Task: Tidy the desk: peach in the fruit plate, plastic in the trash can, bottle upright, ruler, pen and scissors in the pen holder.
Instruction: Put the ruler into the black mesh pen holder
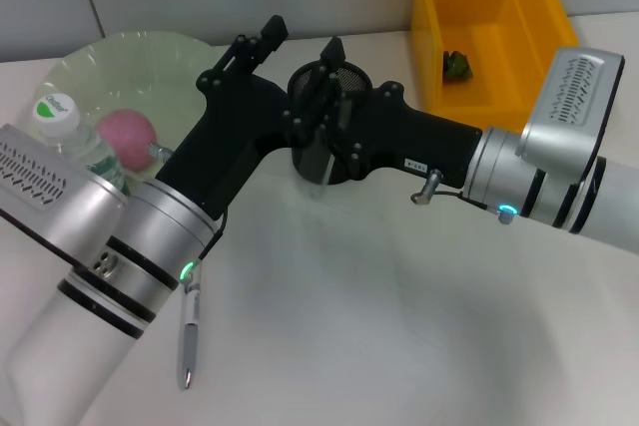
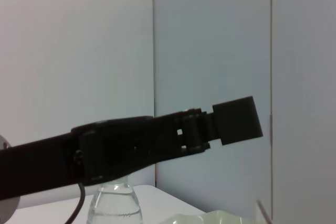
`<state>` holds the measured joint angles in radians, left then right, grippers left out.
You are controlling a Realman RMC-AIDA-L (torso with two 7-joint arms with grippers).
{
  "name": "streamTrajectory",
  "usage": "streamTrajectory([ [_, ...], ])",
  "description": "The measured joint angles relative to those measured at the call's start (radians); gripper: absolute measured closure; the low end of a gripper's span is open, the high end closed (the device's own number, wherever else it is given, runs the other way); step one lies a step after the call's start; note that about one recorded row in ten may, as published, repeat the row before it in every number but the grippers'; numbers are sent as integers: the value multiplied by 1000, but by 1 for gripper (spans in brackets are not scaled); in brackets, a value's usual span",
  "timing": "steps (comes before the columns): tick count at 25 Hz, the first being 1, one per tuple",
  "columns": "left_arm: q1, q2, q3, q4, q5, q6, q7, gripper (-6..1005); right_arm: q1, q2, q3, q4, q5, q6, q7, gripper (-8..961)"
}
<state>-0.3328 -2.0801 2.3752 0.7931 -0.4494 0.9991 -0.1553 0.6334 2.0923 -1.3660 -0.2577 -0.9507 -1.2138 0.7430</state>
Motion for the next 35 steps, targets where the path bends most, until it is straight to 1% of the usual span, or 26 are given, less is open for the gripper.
streamTrajectory([
  [3, 0, 0, 0, 0, 0, 9, -3, 371, 0, 0, -4, 0, 0, -2, 0, 925],
  [12, 10, 0, 1, -3, 0, 29, -13, 176, -3, 0, -25, -4, 14, -22, 0, 928],
  [16, 14, 0, 1, -3, 0, 35, -15, 144, -5, 0, -39, -14, 26, -28, 0, 946],
  [19, 21, 1, 1, -3, 0, 47, -15, 144, -7, 0, -44, -23, 43, -32, 3, 952],
  [24, 35, 5, -9, -3, -3, 66, -15, 145, -38, -1, -36, -77, 122, -61, -4, 953],
  [26, 50, 9, -14, -18, -5, 100, -17, 145, -56, -5, -25, -120, 158, -70, -5, 953],
  [27, 56, 9, -17, -23, -4, 109, -19, 145, -71, -8, -11, -162, 175, -73, -4, 953],
  [29, 66, 9, -23, -36, -2, 129, -25, 145, -78, -9, 1, -185, 179, -73, -1, 953],
  [35, 68, 11, -25, -59, -6, 139, -52, 146, -90, -10, 56, -255, 181, -61, 14, 954],
])
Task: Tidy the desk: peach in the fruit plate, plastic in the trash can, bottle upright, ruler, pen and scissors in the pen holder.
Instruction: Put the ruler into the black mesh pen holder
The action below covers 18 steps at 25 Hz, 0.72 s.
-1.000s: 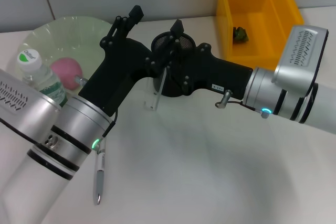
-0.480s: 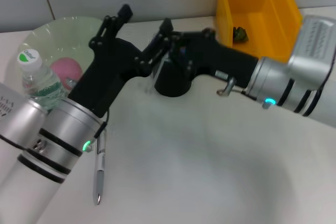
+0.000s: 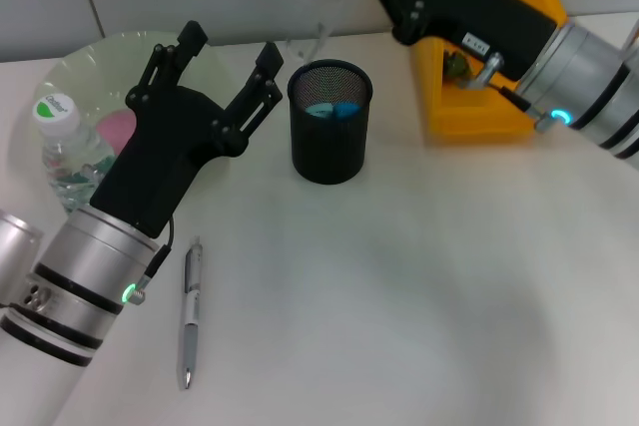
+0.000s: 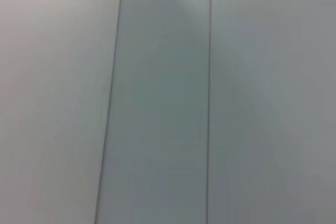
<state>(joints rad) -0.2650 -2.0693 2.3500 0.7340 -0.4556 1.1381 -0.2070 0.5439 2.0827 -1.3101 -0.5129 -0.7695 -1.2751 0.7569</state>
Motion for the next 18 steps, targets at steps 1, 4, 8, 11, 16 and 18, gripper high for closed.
streamTrajectory([
  [1, 0, 0, 0, -3, 0, 0, -2, 146, 0, 0, 6, -7, 0, 1, 5, 954],
  [4, 0, 0, -1, -5, -1, 1, -2, 146, -4, -2, 19, -32, -5, 19, 49, 954],
  [8, 1, 0, -3, -5, -1, 1, -4, 146, -36, -4, 22, -84, -58, 64, 120, 954],
  [11, 1, 0, -10, -5, 3, 0, -14, 146, -62, -4, 23, -131, -122, 106, 189, 954],
  [16, 1, 1, -5, -6, 5, -3, -15, 147, -80, -5, 32, -159, -203, 154, 259, 953],
  [18, 3, 3, -1, -7, 18, -3, -16, 147, -77, -6, 35, -157, -215, 168, 262, 953],
])
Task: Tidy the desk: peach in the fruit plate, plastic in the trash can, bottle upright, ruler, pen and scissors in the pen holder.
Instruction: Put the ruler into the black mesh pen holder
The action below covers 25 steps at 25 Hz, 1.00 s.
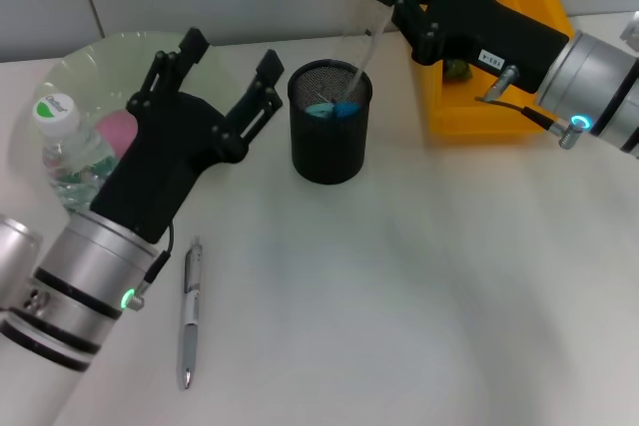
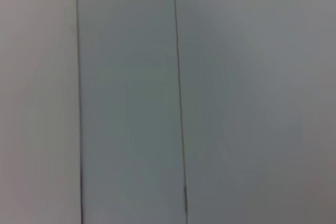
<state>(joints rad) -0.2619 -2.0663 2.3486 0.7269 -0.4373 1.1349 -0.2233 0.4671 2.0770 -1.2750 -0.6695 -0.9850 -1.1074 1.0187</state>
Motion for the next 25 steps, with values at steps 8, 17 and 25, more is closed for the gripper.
streamTrajectory([
  [8, 20, 18, -29, -11, 224, -3, -119, 148, 51, -1, -10, 44, -12, 72, -3, 953],
  [17, 64, 57, -93, -11, 423, 5, -284, 148, 105, 1, -26, 102, -52, 131, 63, 903],
  [25, 112, 91, -255, 0, 731, 34, -529, 149, 103, 0, -26, 99, -57, 152, 103, 846],
])
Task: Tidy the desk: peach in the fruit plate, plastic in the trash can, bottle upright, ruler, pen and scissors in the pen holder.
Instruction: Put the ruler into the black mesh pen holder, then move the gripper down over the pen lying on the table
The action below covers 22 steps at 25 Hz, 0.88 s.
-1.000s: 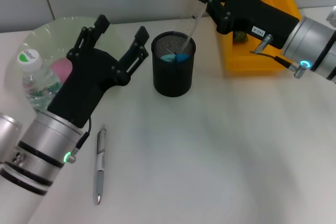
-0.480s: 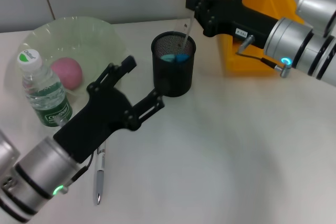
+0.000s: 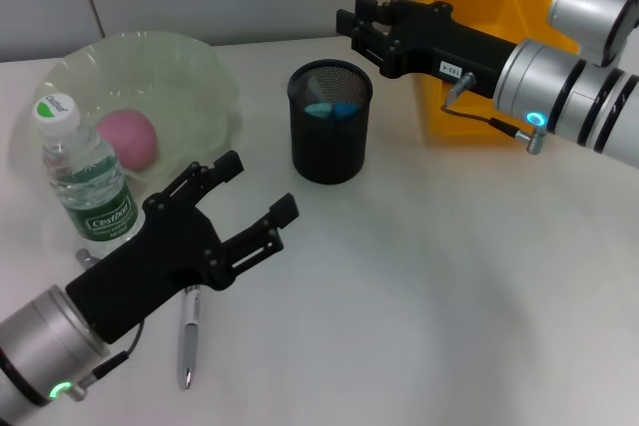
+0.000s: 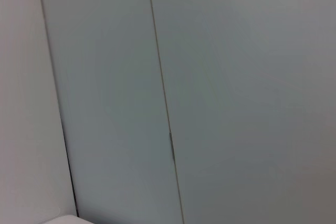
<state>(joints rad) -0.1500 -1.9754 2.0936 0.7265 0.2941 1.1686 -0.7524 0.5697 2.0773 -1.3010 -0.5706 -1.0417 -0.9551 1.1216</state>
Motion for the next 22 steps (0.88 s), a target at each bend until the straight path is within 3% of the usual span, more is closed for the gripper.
streamTrajectory([
  [1, 0, 0, 0, 0, 0, 0, 0, 149, -4, 1, 2, -3, 1, -3, 0, 839],
  [7, 1, 12, -51, 6, 81, 15, -73, 149, -31, 3, 25, -31, 9, -36, 12, 514],
  [9, 5, 19, -92, 19, 152, 23, -128, 150, -53, 4, 32, -60, 11, -62, 17, 419],
  [10, 47, 24, -199, 93, 318, 24, -235, 150, -70, 4, 38, -81, 12, -80, 22, 380],
  [13, 55, 24, -217, 110, 348, 23, -252, 150, -108, 4, 65, -123, 13, -151, 50, 262],
  [14, 81, 21, -272, 158, 435, 19, -313, 150, -125, 1, 88, -135, 11, -217, 81, 223],
  [16, 93, 18, -305, 183, 486, 18, -352, 150, -133, -5, 102, -137, 0, -261, 98, 224],
  [17, 110, 11, -365, 227, 586, 16, -438, 150, -138, -12, 114, -137, -17, -301, 114, 224],
  [19, 110, 11, -365, 227, 586, 16, -438, 150, -145, -33, 136, -131, -83, -392, 147, 224],
  [20, 131, -5, -458, 315, 774, 14, -611, 150, -146, -41, 144, -127, -116, -426, 161, 225],
  [21, 131, -5, -458, 315, 774, 14, -611, 151, -146, -50, 153, -124, -147, -450, 176, 225],
  [22, 140, -20, -508, 391, 913, 15, -738, 151, -147, -58, 164, -121, -186, -474, 195, 225],
])
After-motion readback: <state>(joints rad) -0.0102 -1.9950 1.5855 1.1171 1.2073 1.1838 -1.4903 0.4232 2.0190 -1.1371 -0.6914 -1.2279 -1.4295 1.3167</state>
